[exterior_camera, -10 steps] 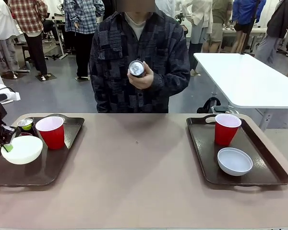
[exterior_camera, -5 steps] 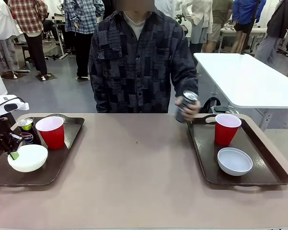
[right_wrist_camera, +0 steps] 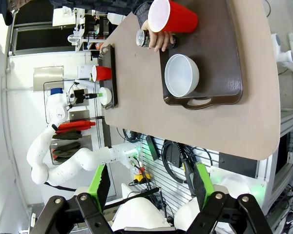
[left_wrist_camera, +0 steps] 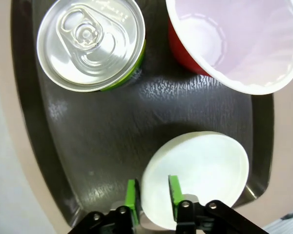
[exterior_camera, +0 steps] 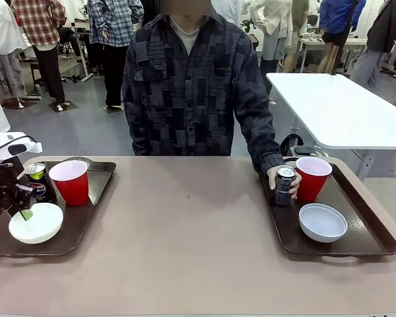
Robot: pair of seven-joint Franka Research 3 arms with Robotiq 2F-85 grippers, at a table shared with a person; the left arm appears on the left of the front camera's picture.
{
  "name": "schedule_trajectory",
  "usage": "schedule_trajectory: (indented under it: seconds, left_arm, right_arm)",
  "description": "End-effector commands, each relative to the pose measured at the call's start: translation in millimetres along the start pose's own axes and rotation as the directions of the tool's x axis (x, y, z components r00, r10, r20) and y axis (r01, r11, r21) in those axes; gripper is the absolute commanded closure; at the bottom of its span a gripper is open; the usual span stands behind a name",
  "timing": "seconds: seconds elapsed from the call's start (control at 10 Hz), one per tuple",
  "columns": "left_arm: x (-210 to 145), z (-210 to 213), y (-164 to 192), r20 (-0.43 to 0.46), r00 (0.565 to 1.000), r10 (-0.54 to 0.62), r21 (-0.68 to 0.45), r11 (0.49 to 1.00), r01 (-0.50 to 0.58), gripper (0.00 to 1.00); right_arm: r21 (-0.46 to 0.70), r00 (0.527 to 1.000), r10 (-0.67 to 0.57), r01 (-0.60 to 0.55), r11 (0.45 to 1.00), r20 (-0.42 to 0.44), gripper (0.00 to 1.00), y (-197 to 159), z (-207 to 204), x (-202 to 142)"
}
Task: Prepare tableware on both trays.
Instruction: Pick up a Picnic Bowl from the table and place it on a Handle tray.
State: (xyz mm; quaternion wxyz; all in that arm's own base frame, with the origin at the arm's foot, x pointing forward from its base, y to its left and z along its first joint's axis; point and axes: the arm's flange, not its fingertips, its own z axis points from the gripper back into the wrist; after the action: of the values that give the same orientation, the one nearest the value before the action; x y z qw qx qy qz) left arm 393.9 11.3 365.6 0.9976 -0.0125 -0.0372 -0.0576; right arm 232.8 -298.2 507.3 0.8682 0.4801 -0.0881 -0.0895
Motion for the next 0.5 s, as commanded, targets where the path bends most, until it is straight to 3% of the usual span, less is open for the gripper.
schedule_trajectory:
  seconds: [0.0,0.1,0.2,0.4]
  left_arm:
    - [-53.3,-16.2,-5.5,0.024,0.999,-0.047,-0.011,0.999,0.048,0.0]
    - [-54.0,-13.2,-4.7,0.023,0.998,-0.052,-0.008,0.999,0.052,0.0]
    - [-55.1,-8.3,-4.2,0.029,0.998,-0.055,-0.003,0.998,0.055,0.44]
    - [-56.4,5.1,-5.9,0.037,0.997,-0.068,0.005,0.998,0.068,0.24]
  right_arm:
    - [0.023,1.0,0.017,-0.017,1.0,0.008,0.11,0.2,0.8,-0.2]
    - [0.023,1.0,0.017,-0.017,1.0,0.008,0.11,0.2,0.8,-0.2]
    - [0.023,1.0,0.017,-0.017,1.0,0.008,0.11,0.2,0.8,-0.2]
    - [0.023,1.0,0.017,-0.017,1.0,0.008,0.11,0.2,0.8,-0.2]
